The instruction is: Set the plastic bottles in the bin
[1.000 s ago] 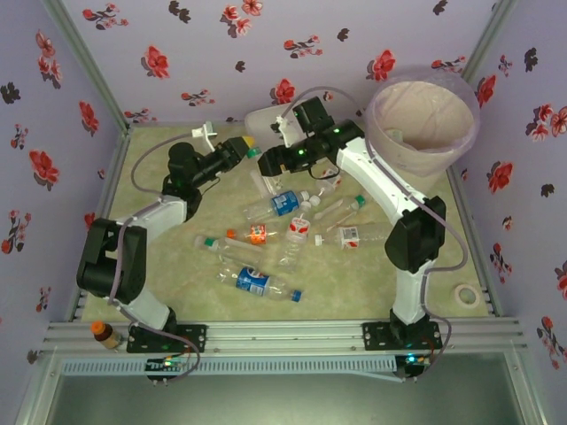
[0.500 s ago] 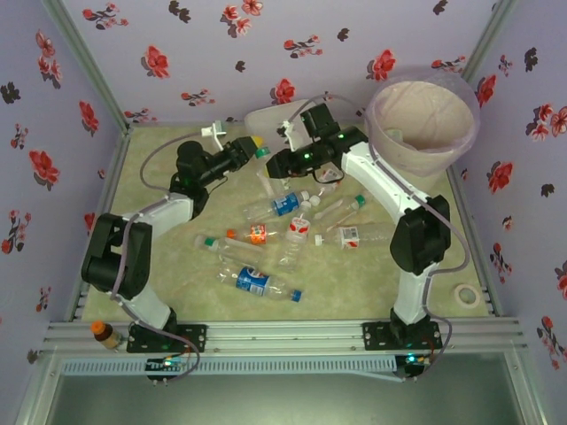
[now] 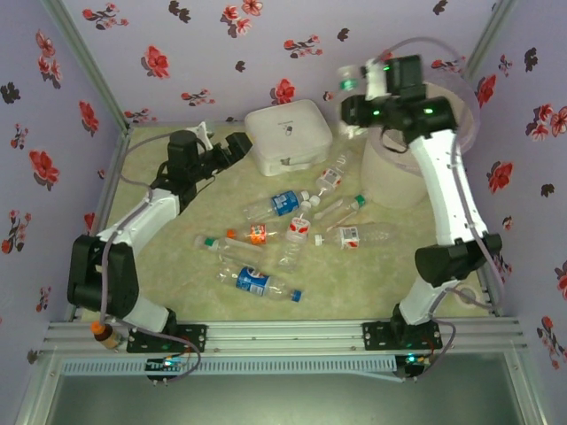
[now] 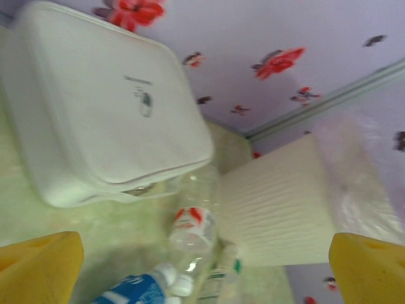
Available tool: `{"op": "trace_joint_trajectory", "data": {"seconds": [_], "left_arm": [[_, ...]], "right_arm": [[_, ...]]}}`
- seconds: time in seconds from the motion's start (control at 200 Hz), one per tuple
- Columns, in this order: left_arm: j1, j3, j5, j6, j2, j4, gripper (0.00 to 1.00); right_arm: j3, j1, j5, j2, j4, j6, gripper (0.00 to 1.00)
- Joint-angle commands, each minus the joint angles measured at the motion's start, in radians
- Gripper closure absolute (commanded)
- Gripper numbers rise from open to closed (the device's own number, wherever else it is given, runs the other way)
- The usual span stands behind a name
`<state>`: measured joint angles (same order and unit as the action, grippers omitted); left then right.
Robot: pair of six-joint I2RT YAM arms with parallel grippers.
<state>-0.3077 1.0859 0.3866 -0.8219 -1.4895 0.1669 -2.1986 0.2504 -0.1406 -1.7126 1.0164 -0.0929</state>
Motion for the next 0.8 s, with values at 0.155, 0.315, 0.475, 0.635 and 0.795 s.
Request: {"op": "trace_joint_trajectory", "data": {"seconds": [0.155,0.315,0.475,0.635,0.795], "left_arm": [[-0.026,0.048,-0.289,0.191,0.088,-0.455,0.01],[-0.07,0.063,-0.348,0.255,0.103,-0.568,0.03],[-0.119,0.072,-0.367,0.357,0.113,-0.664,0.04],[-0.161,0.074,-0.368,0.432,0.108,-0.702,0.05],[-0.211,0.108,-0.364,0.495,0.06,-0.716,0.06]], "right_arm": [[-0.131,-0.22,0.318,-0.069,0.135,0.061,1.0],[-0.239,-0.292,0.328,-0.21,0.197,0.051,1.0],[-0.294,-0.32,0.319,-0.344,0.25,0.044,1.0],[-0.274,-0.348,0.259,-0.452,0.253,0.026,1.0],[-0.237,-0.356,0.225,-0.528,0.258,0.017,0.93]]}}
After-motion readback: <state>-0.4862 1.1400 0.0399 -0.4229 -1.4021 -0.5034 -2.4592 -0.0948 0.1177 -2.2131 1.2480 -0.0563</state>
